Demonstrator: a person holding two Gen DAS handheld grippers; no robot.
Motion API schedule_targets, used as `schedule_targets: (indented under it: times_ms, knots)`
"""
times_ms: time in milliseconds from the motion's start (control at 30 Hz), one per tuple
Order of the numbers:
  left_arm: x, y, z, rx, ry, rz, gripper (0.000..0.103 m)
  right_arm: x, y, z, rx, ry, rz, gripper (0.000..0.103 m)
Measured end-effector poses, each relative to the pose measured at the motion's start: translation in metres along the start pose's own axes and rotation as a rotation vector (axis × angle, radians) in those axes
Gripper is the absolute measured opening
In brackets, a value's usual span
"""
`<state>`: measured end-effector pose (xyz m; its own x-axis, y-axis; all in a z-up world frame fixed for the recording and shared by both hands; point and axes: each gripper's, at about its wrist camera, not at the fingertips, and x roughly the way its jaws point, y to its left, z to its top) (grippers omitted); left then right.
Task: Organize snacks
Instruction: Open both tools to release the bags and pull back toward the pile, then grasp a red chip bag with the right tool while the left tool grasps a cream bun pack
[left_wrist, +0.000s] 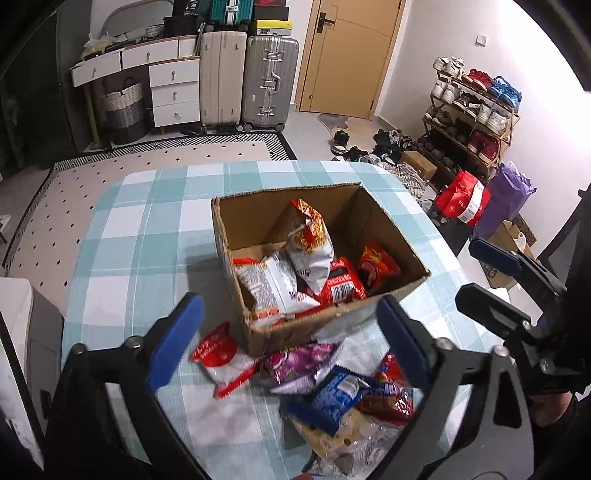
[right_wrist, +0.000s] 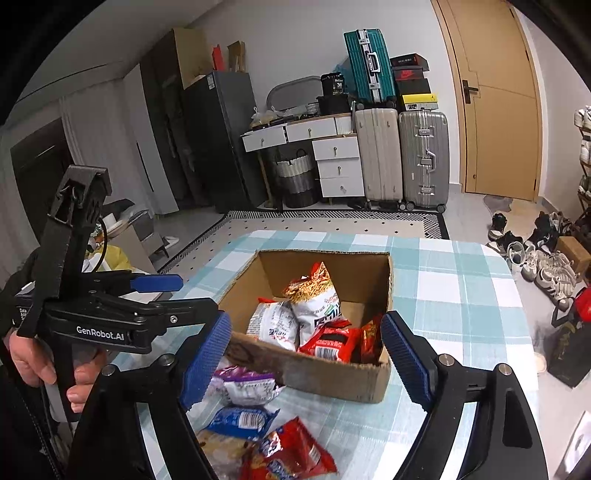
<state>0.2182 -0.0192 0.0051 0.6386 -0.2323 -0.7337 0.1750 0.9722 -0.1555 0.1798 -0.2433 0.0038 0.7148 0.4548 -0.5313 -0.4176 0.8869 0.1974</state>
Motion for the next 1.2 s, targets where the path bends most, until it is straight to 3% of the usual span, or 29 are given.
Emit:
schedule_targets:
  times_ms: [433,867,1200]
  knots:
    - [-0.020,-0.001,-0.040,-0.030,0.015,-0.024,0.102,-0.028,0.011,-0.030,0.003,0.014,-0.002,0.086]
    - [0.004,-0.004,-0.091,-0.043,0.147,-0.071,0.102,-0.039,0.017,-0.054,0.015,0.034,0.002,0.087]
    - [0.040,-0.026,-0.111,-0.048,0.248,-0.062,0.102,-0.035,0.012,-0.066,0.045,0.055,0.000,0.087]
